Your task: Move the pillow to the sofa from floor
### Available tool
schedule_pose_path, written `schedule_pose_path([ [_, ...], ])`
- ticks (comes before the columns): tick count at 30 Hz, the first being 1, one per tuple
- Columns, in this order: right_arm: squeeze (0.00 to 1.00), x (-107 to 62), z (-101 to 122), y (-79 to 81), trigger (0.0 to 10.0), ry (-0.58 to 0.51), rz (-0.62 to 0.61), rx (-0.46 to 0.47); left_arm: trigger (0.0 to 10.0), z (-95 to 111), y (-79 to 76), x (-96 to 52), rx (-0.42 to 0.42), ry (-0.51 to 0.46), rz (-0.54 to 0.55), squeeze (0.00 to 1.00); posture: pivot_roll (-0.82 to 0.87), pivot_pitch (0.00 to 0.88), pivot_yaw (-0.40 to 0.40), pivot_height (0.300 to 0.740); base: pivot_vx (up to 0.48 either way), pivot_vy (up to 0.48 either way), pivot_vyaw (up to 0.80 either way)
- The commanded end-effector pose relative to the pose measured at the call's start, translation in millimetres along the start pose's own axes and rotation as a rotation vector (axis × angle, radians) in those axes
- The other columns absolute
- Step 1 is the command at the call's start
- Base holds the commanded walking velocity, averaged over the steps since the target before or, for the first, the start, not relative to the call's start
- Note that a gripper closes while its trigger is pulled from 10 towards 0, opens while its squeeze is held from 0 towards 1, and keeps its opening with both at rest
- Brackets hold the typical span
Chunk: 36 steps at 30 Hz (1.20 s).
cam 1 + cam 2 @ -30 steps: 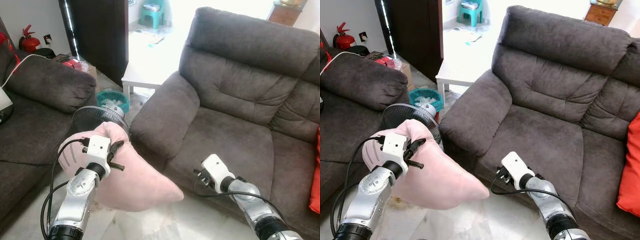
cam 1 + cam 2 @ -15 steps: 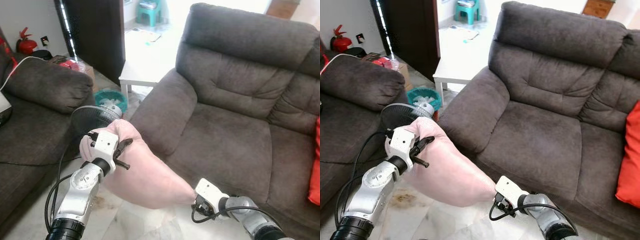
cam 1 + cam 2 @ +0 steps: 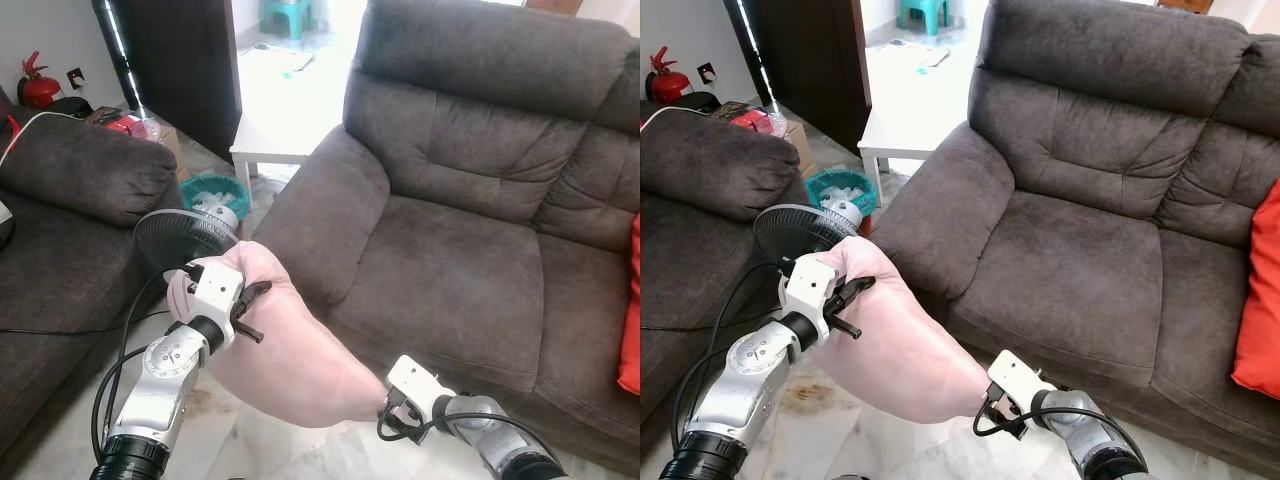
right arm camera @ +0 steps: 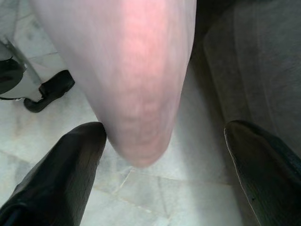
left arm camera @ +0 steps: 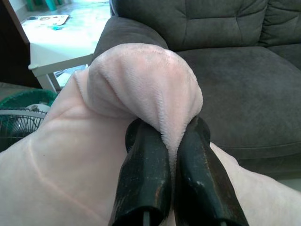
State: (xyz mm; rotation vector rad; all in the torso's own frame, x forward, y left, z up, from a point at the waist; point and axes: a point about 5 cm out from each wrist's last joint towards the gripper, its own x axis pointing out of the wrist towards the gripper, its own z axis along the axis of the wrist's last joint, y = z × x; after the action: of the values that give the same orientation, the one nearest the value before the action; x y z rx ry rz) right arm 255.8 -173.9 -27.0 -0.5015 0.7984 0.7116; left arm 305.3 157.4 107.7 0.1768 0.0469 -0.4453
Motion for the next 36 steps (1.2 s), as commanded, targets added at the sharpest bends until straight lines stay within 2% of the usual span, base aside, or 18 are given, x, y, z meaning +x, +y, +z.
schedule_pose_path([
  [1, 0.0, 0.8, -3.9, 4.6, 10.0, 0.012, 0.019, 0.019, 10.0, 32.3, 1.1, 7.5, 0.054, -0.121, -0.019, 0.0, 0.14, 0.102, -0.054, 0.74, 0.0, 0.0, 0.0],
  [12, 0.0, 6.1, -5.4, 15.7, 10.0, 0.01, 0.033, 0.043, 10.0, 37.4, -3.7, 7.2, 0.042, -0.145, -0.041, 0.0, 0.15, 0.079, -0.063, 0.74, 0.0, 0.0, 0.0],
  [23, 0.0, 8.4, -7.2, 17.6, 10.0, 0.019, -0.001, 0.065, 10.0, 40.8, -5.8, 8.3, 0.037, -0.159, -0.05, 0.0, 0.16, 0.065, -0.066, 0.74, 0.0, 0.0, 0.0],
  [24, 0.0, 8.5, -7.4, 17.6, 8.6, 0.02, -0.004, 0.067, 10.0, 41.5, -5.4, 8.6, 0.038, -0.161, -0.049, 0.0, 0.16, 0.063, -0.065, 0.74, 0.0, 0.0, 0.0],
  [25, 0.0, 8.5, -7.4, 17.6, 8.6, 0.02, -0.004, 0.067, 10.0, 41.5, -5.4, 8.6, 0.038, -0.161, -0.049, 0.0, 0.16, 0.063, -0.065, 0.74, 0.0, 0.0, 0.0],
  [26, 0.0, 8.6, -7.6, 17.3, 1.3, 0.019, -0.012, 0.072, 10.0, 41.9, -4.9, 8.8, 0.039, -0.162, -0.048, 0.0, 0.16, 0.06, -0.064, 0.74, 0.0, 0.0, 0.0],
  [27, 0.0, 8.8, -7.4, 17.7, 0.0, 0.018, -0.01, 0.073, 10.0, 42.6, -4.2, 9.0, 0.04, -0.164, -0.046, 0.0, 0.16, 0.057, -0.063, 0.74, 0.0, 0.0, 0.0],
  [36, 0.0, 9.1, -6.0, 17.0, 0.0, 0.009, -0.011, 0.075, 10.0, 43.7, -4.3, 9.6, 0.041, -0.166, -0.046, 0.0, 0.16, 0.053, -0.063, 0.74, 0.0, 0.0, 0.0],
])
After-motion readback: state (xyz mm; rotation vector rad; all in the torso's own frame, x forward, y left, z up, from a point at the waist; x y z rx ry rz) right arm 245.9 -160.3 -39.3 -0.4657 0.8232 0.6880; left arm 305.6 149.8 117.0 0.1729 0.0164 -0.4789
